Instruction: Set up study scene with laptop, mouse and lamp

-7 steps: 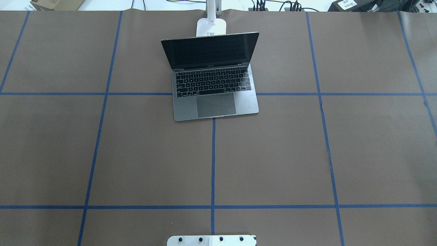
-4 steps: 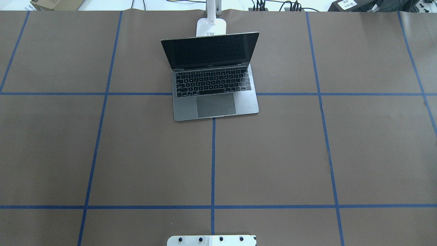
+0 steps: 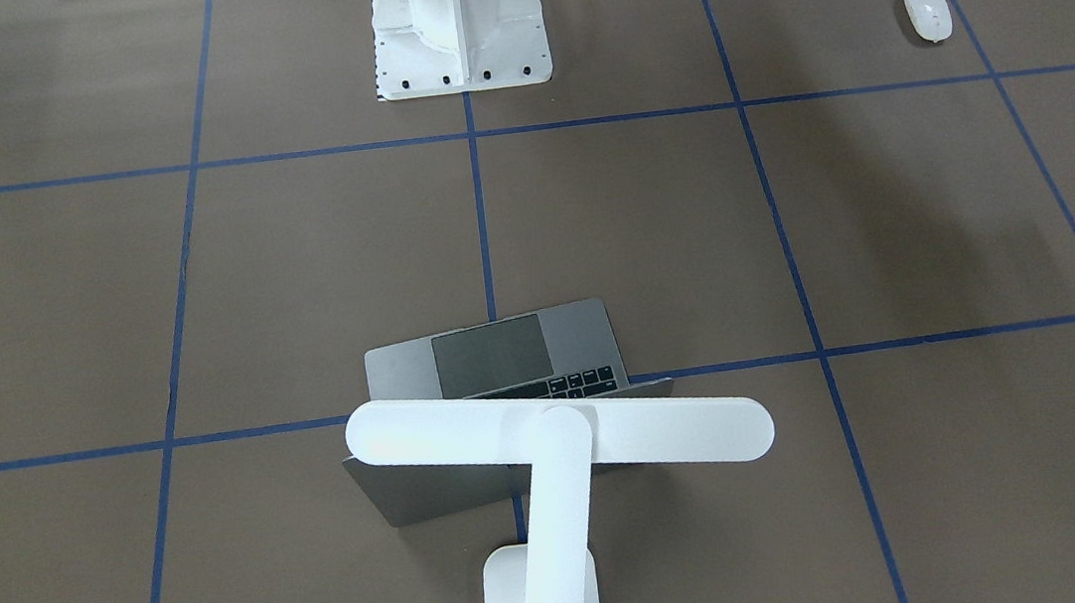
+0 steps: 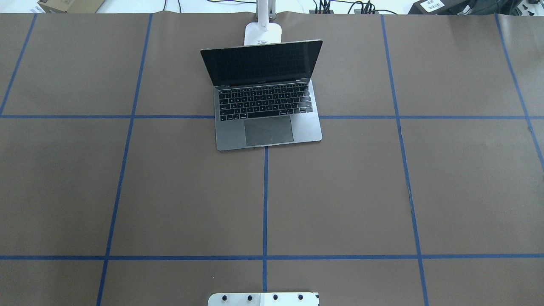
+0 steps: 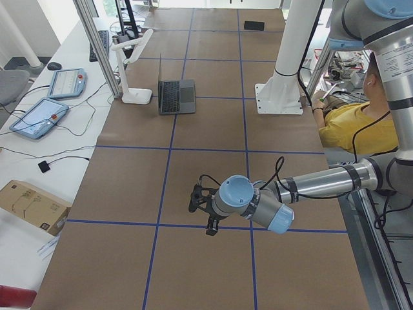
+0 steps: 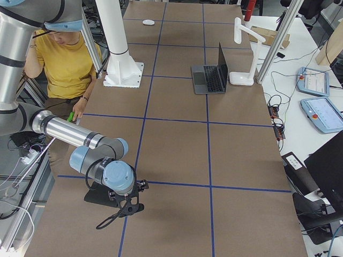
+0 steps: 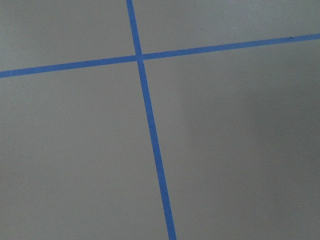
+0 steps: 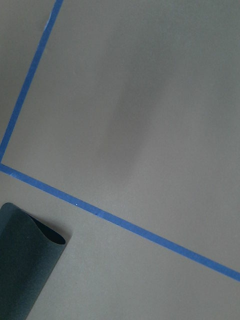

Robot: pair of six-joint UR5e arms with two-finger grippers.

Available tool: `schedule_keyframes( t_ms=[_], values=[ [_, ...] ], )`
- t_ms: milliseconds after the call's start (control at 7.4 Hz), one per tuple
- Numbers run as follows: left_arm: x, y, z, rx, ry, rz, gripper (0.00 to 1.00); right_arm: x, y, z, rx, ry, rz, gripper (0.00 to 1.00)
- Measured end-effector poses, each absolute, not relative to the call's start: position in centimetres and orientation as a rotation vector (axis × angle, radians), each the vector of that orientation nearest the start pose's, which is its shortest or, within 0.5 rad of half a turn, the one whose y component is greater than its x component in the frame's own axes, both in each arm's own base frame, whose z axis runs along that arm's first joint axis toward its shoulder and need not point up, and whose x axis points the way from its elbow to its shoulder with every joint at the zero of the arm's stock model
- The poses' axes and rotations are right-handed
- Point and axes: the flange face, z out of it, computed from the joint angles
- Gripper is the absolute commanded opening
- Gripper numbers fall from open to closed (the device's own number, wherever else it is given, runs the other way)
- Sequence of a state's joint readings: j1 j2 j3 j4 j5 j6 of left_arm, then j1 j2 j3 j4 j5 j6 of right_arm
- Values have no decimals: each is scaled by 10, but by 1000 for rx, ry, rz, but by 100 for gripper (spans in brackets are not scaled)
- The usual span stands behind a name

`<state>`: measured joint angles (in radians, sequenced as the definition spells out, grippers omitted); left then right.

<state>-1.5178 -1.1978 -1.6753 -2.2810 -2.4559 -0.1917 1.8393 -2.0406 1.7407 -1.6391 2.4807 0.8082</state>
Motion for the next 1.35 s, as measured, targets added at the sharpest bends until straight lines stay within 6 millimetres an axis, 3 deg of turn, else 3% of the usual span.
schedule_keyframes(
  t_ms=[406, 676, 946, 1352],
  values=[
    [-38, -342, 678, 299, 913, 67, 100, 119, -198, 765, -594, -909, 1133, 100],
    [-38, -342, 679, 297, 913, 66, 100, 123, -195, 772, -589, -825, 1129, 95],
    [-38, -341, 680, 295, 912, 65, 100, 125, -215, 765, -702, -715, 1189, 75],
    [-38, -339, 681, 293, 912, 62, 100, 92, -254, 724, -890, -503, 1258, 71]
  ],
)
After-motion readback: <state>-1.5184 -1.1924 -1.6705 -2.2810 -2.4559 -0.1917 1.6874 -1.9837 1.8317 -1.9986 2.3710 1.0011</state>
